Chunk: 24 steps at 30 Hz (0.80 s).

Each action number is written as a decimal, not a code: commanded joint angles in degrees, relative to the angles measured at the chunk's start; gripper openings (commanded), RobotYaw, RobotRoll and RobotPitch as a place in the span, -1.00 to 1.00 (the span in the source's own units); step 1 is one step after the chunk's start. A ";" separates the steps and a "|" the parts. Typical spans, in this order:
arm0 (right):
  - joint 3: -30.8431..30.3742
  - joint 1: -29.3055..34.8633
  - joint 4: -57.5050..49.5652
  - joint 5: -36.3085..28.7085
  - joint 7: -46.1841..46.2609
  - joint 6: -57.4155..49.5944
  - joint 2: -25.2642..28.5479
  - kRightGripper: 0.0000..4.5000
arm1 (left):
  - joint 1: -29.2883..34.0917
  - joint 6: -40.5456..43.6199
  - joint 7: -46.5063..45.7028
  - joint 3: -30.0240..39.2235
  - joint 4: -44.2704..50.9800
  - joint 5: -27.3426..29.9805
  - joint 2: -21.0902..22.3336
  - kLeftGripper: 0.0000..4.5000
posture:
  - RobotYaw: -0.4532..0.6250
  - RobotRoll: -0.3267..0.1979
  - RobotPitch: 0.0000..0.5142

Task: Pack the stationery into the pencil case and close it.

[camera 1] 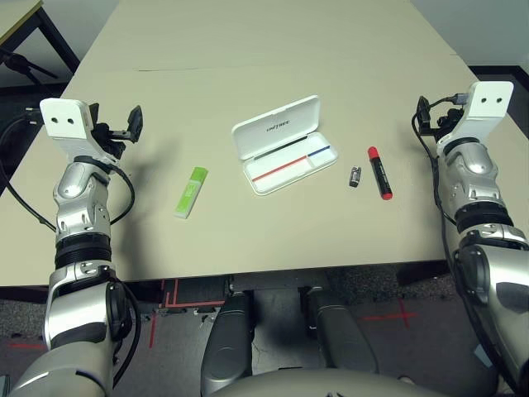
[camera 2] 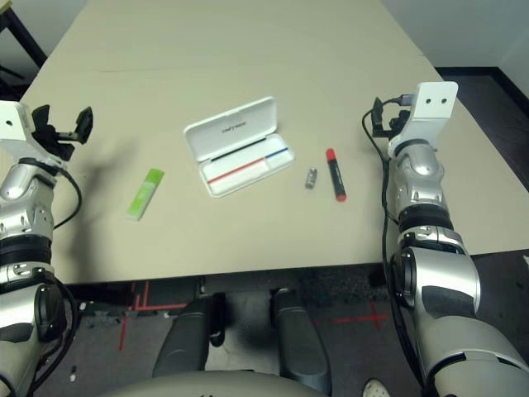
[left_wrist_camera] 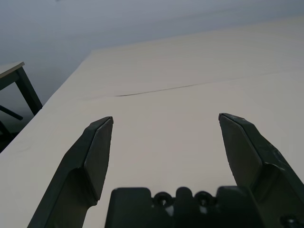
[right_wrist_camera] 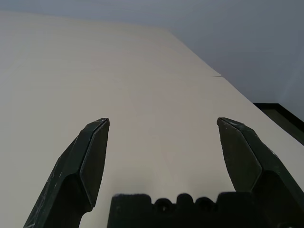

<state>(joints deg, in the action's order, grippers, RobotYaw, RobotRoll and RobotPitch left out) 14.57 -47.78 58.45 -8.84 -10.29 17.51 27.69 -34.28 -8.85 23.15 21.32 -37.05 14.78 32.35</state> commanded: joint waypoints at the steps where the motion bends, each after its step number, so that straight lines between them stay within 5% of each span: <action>1: 0.44 0.78 -0.76 -0.14 -0.62 -0.58 0.03 1.00 | 0.11 -0.66 0.70 -0.40 -1.31 -0.29 0.39 0.99 | -0.25 0.25 -0.30; 9: 0.20 0.89 -3.64 -1.54 -7.34 -5.98 2.02 1.00 | -0.59 -0.42 1.44 -1.10 -0.66 -0.26 -0.08 0.99 | -0.27 0.25 -0.32; 17: -6.35 4.89 -19.94 -3.21 -32.84 -22.85 10.10 1.00 | 0.32 0.79 3.96 -1.74 0.98 0.21 0.31 0.99 | -0.25 0.25 -0.28; 24: -10.54 7.51 -29.87 -3.49 -45.48 -31.33 15.19 1.00 | 2.00 2.03 4.70 -2.10 4.21 0.46 0.00 0.99 | -0.24 0.25 -0.27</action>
<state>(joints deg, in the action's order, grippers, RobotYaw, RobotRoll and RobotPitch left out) 5.08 -41.18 30.44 -11.78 -53.74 -12.19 42.13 -33.39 -7.71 27.36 19.60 -34.07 14.95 32.40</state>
